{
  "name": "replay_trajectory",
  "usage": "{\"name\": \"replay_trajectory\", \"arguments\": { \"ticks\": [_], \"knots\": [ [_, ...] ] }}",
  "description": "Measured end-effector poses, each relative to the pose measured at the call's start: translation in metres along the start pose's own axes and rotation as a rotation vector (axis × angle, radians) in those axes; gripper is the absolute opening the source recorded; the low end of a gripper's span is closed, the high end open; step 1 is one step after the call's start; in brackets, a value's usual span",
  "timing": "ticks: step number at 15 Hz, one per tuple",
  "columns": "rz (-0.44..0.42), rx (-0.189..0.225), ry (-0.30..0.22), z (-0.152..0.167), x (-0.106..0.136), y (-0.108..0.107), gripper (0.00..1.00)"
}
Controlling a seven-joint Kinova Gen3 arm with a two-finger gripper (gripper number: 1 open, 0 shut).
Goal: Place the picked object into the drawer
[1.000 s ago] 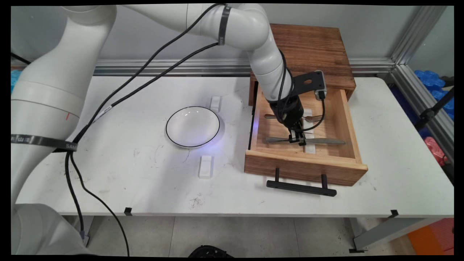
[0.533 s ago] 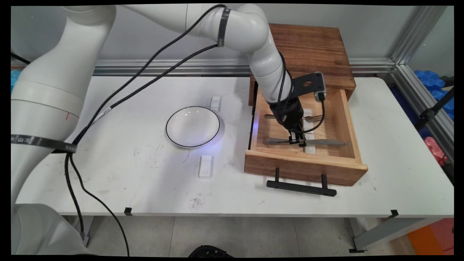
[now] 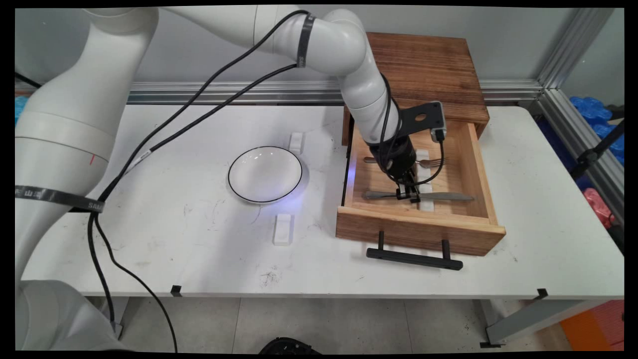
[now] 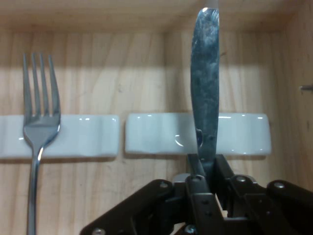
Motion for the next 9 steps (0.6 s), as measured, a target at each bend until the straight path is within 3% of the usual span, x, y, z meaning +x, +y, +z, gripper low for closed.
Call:
{"name": "replay_trajectory", "arguments": {
  "ticks": [9],
  "knots": [
    [0.003, 0.0, 0.006, 0.0024, -0.004, 0.0001, 0.0]
  ]
}}
